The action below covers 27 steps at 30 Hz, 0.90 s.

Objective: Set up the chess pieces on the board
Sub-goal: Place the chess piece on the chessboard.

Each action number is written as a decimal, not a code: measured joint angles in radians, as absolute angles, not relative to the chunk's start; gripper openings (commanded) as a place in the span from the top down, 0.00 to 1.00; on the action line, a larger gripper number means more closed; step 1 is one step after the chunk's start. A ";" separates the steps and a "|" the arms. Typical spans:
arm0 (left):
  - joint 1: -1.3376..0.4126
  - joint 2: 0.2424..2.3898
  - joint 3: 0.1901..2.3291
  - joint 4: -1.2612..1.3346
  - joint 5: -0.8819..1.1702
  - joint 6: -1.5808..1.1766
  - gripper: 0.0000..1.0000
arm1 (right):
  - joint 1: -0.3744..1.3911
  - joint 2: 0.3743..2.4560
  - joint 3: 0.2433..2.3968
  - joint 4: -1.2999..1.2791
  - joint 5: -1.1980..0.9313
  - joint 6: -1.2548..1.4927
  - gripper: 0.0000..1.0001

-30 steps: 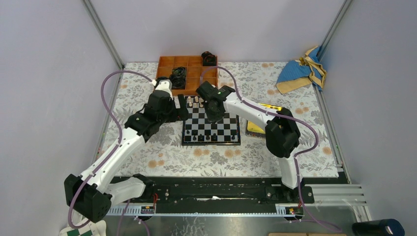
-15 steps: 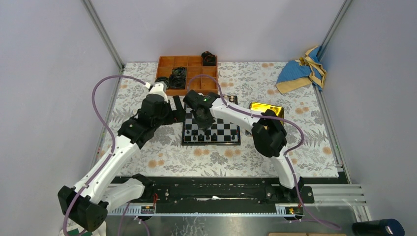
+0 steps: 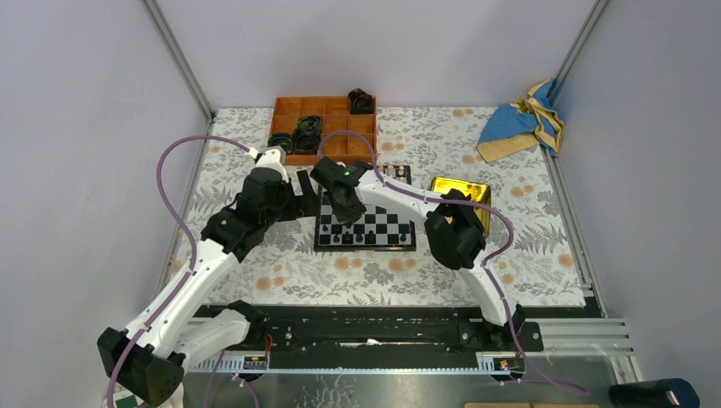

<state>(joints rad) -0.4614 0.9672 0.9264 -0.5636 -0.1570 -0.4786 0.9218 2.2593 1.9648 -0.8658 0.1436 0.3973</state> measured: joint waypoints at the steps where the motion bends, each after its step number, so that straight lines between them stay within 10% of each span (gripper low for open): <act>1: -0.461 0.967 0.926 -0.565 -0.157 -0.479 0.01 | 0.922 2.265 1.969 -0.865 0.144 0.397 1.00; 27: -0.461 0.969 0.925 -0.581 -0.158 -0.478 0.01 | 0.922 2.311 1.993 -0.878 0.121 0.397 0.94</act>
